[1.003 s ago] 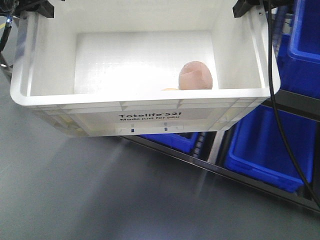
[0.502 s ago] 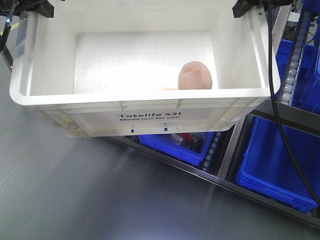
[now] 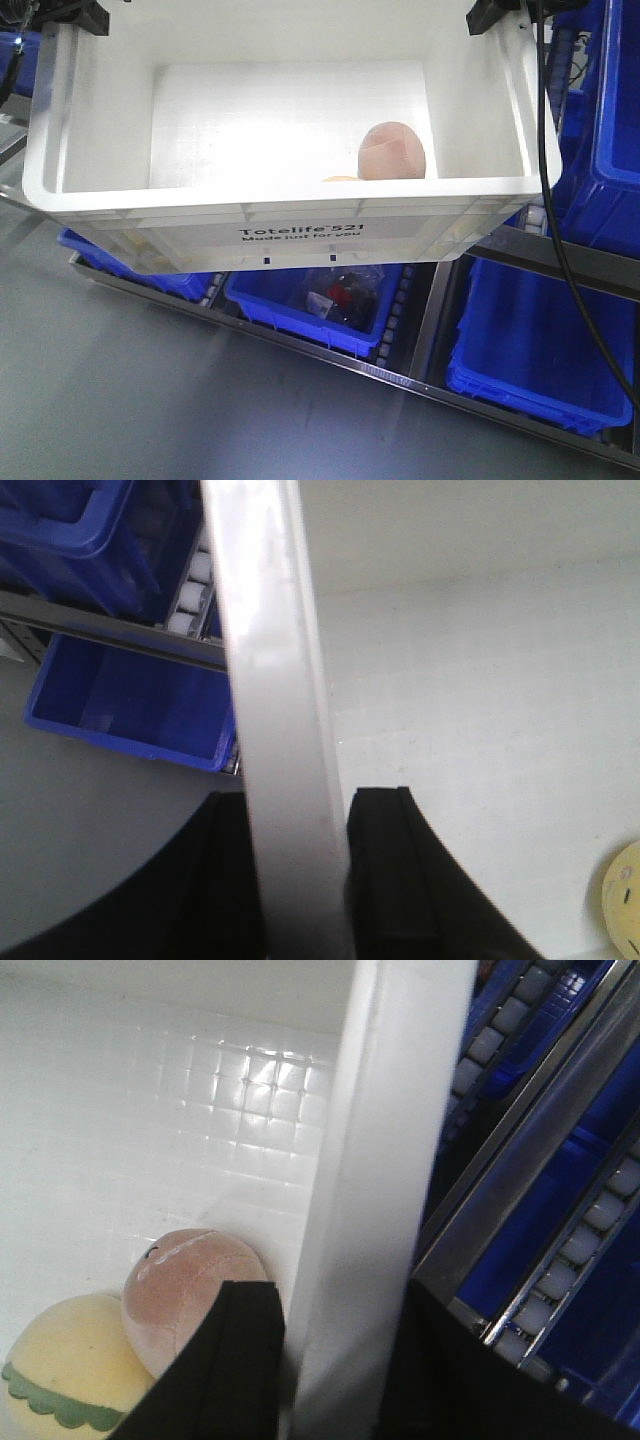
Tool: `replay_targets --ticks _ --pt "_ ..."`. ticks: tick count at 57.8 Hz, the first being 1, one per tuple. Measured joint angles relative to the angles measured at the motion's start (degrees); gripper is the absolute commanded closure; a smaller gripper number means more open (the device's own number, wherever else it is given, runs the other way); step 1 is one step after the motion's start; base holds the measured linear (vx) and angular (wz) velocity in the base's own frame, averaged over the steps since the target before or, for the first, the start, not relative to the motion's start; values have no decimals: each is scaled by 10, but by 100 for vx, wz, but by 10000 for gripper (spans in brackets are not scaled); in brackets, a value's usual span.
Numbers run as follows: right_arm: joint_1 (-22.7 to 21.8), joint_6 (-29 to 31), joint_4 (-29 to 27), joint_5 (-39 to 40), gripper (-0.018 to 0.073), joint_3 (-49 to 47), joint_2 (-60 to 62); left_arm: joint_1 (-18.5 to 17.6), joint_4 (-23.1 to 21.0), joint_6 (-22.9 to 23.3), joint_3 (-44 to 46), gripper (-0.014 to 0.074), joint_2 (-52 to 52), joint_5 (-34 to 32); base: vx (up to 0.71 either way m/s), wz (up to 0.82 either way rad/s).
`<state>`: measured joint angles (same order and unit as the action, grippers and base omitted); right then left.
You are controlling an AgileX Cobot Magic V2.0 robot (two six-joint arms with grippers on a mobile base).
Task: Place moving items into box and shelve
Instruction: 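Hold the crate raised above the blue bins as the base aligns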
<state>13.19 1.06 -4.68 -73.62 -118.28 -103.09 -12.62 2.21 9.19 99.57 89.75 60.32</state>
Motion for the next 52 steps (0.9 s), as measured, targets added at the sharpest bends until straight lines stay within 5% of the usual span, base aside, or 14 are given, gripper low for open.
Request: replay_targets --ticks 52 --pt "0 0 0 0 564 0 0 0 0 0 0 594 0 0 5 -6"
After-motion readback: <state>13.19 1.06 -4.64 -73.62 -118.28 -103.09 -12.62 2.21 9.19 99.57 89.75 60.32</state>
